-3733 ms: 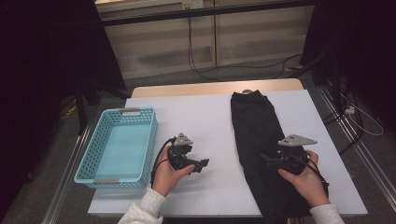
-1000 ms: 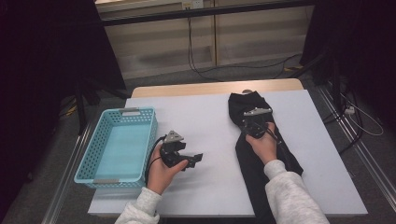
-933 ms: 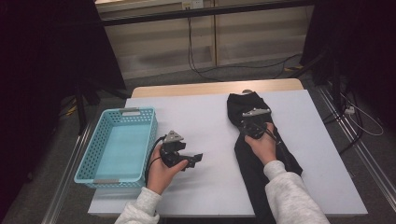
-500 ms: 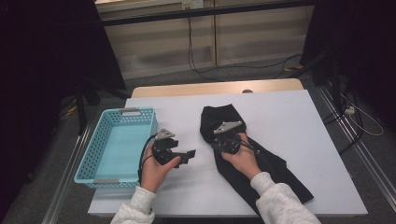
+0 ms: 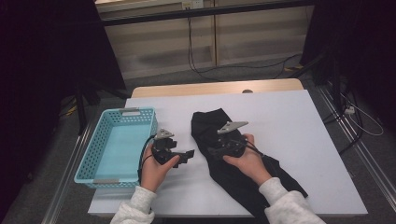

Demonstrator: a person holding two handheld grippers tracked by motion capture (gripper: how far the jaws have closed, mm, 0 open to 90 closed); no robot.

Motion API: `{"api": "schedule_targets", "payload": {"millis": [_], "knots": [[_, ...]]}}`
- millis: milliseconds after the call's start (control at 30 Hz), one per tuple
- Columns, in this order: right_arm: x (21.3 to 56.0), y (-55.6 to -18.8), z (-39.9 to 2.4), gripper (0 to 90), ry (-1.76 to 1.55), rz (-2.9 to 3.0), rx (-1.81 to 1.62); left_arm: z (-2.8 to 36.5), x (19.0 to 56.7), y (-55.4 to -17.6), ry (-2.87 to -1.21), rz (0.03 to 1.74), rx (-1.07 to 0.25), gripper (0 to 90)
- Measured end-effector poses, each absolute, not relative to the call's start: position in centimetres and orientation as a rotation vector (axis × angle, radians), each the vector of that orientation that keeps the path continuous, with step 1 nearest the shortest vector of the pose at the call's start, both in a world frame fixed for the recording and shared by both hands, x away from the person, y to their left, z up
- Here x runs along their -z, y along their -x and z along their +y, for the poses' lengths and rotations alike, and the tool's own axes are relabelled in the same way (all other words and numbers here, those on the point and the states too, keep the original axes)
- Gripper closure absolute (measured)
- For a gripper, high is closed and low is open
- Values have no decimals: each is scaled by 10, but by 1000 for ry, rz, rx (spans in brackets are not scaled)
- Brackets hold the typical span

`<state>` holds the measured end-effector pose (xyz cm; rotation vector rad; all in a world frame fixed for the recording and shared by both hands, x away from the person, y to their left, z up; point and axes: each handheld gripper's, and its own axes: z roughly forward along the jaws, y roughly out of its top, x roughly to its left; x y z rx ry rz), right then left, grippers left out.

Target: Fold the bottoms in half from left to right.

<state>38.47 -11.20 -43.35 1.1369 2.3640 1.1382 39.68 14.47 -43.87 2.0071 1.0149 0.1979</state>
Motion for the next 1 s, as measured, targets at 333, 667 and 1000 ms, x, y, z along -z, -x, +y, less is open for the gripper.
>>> {"api": "schedule_targets", "payload": {"millis": [333,667,1000], "knots": [[412,-353,-176,303,-1182,2243,-1080,143,440,-398,-2017,1016,-209,118],[429,-321,-221,303,-1266,2156,-1042,141,441,-397,-2026,1010,-212,118],[443,-306,-259,298,-1408,2099,-1013,133,443,-397,-2036,993,-203,118]]}}
